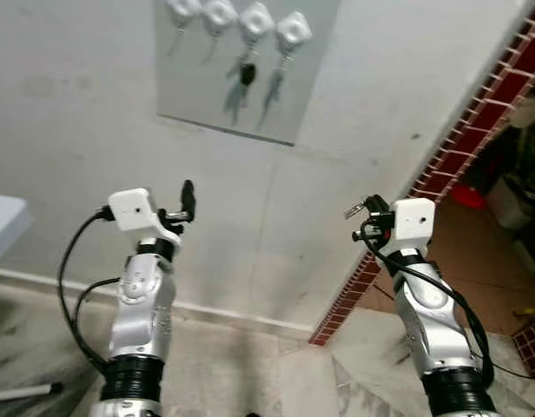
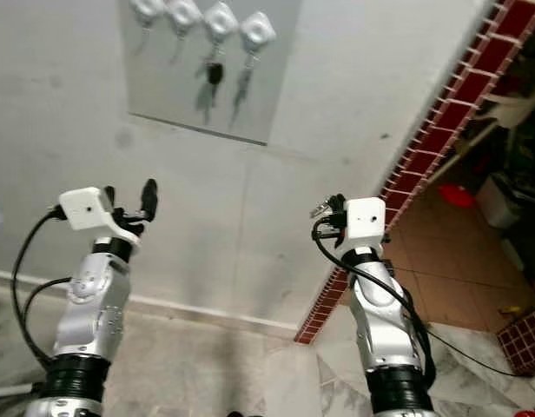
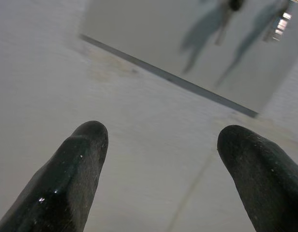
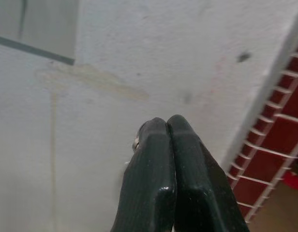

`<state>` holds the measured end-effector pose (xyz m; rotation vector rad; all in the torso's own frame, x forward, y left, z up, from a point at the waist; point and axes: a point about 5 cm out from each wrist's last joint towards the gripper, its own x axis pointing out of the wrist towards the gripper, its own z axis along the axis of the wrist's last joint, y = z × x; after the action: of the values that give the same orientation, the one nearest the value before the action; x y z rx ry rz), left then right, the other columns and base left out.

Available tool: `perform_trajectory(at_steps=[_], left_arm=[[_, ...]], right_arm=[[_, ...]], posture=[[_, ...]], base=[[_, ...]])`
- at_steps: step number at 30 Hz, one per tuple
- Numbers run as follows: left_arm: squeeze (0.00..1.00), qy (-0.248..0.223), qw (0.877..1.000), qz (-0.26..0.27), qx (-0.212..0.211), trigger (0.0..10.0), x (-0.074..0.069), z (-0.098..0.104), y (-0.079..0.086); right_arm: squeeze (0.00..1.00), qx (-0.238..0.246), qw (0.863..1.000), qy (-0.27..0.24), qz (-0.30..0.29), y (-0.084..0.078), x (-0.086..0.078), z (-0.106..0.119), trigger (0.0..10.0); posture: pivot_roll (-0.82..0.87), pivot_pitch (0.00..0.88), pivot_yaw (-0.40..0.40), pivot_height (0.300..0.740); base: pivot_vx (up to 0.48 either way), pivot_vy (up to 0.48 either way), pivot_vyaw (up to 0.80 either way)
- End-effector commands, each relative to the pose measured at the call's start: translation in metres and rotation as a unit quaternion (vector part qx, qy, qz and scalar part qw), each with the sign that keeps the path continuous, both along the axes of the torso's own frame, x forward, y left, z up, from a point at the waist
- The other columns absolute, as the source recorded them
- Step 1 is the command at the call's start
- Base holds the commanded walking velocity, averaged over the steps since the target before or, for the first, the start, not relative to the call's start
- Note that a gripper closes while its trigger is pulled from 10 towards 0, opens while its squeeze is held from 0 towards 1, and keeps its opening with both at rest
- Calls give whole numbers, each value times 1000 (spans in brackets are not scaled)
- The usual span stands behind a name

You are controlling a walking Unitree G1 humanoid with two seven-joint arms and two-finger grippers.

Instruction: Hang keys on a hook

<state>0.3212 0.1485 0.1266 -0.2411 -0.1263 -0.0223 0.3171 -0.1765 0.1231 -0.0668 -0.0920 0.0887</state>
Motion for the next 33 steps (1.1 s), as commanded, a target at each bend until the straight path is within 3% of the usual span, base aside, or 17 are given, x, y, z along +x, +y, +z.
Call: perform_trajectory(at_steps=[1,6,9,15,26,33], left_arm=[[0,-1,1000,-5,11,10000,-1,2,1],[0,9,999,-34,16,10000,-4,2,1],[0,11,996,-69,46,10000,-6,4,1],[0,17,995,-76,64,10000,-3,4,7],[0,14,997,-63,52,10000,9,17,6],[0,19,996,-75,52,10000,9,18,6]], right_arm=[[0,-4,1000,-13,-5,-3,1,6,10000],[0,-22,1000,-14,1,-8,1,7,10000],[0,-41,999,-16,6,-16,4,8,10000],[0,-51,998,-26,-1,-24,8,11,10000],[0,-9,999,-41,-6,-7,4,5,10000],[0,4,999,-48,-17,-2,3,3,10000]], posture=[[67,0,-127,740],[61,0,-110,740],[57,0,-98,740],[57,0,-65,740],[61,0,13,740],[61,0,53,740]], base=[[0,0,-744],[0,0,-744],[0,0,-744],[0,0,-740],[0,0,0],[0,0,0]])
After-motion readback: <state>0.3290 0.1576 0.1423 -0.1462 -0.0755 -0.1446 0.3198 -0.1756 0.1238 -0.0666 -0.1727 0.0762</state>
